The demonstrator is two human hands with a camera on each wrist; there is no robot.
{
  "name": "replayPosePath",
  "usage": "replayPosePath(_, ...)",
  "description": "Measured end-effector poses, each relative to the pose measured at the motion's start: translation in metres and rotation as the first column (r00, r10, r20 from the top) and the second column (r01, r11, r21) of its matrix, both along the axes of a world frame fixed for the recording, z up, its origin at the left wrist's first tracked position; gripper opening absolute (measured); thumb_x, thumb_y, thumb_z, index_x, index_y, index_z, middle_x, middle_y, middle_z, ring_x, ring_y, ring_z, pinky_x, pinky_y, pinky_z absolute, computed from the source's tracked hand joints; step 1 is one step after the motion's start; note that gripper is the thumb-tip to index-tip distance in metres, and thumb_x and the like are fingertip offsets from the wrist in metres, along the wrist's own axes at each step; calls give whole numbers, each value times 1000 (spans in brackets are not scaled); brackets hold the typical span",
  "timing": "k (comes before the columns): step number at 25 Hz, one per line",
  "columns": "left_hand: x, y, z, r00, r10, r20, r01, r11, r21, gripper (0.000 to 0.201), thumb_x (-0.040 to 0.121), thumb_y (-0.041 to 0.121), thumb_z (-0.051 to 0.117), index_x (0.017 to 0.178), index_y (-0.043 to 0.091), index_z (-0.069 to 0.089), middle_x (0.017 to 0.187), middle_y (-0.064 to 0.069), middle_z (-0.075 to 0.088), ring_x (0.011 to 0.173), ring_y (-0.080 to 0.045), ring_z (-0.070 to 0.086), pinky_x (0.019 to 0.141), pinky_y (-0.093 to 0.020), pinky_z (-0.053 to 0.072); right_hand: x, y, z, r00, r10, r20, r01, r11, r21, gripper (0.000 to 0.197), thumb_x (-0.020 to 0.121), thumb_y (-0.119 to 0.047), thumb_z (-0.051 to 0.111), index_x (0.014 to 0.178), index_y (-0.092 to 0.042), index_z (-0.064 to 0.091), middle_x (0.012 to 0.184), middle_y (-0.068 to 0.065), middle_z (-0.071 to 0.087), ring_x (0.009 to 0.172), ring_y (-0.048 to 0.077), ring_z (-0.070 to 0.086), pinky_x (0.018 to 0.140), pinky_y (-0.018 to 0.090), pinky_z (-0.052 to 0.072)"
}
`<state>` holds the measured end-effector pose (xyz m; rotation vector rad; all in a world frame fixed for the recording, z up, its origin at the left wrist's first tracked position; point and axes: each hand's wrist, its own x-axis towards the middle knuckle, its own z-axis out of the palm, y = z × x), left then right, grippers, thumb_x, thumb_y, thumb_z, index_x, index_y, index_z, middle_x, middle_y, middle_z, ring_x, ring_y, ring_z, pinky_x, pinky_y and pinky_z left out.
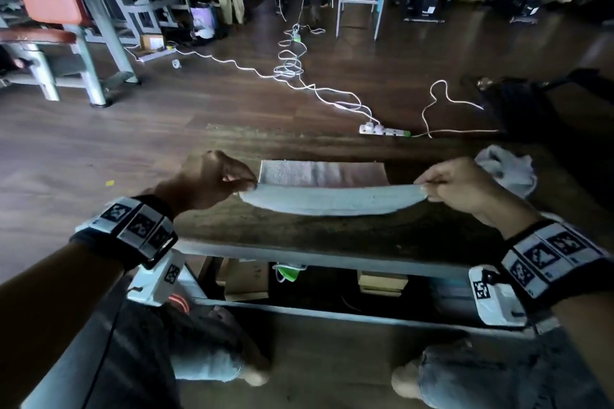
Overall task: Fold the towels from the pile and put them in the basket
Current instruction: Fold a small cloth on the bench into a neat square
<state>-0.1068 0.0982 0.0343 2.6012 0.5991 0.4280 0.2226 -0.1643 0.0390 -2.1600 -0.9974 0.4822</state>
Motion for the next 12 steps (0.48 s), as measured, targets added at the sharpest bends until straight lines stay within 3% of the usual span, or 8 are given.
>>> replayPosePath(2,-6,-13,-26,989,-35,-142,20,994,-105,9,84,19,74,86,28,76,77,27,69,73,11,64,67,-11,48,-3,-5,-23,997,5,-74,-16,990,-139,18,90,3,64,83,-11,73,90,14,72,94,27,69,85,39,59)
replayPosePath(4,-8,-16,-46,985,-42,-170,5,978,-211,8,84,18,74,86,25,75,83,19,72,74,12,64,70,-10,47,-4,-1,-36,997,4,-73,-18,981,-191,16,90,1,65,83,-11,74,89,12,72,94,27,69,84,40,60)
replayPosePath(7,-3,-6,-60,993,27,-114,-55,966,-254,7,85,16,73,89,21,75,86,13,73,76,6,67,76,-15,49,3,13,-47,1000,-20,-10,18,985,-171,22,89,-6,68,77,-23,74,86,3,73,90,21,69,87,43,59)
replayPosePath(10,16,12,-65,993,92,-69,-102,979,-176,10,88,12,69,95,11,75,87,5,72,80,-11,68,82,-25,52,16,39,-52,994,-72,83,81,991,-105,23,88,-11,69,74,-29,73,81,-7,70,90,17,67,85,34,55)
replayPosePath(12,33,27,-66,991,131,-34,-134,982,-136,11,88,9,67,95,6,75,87,-4,73,77,-19,67,78,-32,55,24,57,-56,987,-99,127,110,990,-84,16,89,-12,68,83,-26,75,84,-7,70,92,16,66,83,29,51)
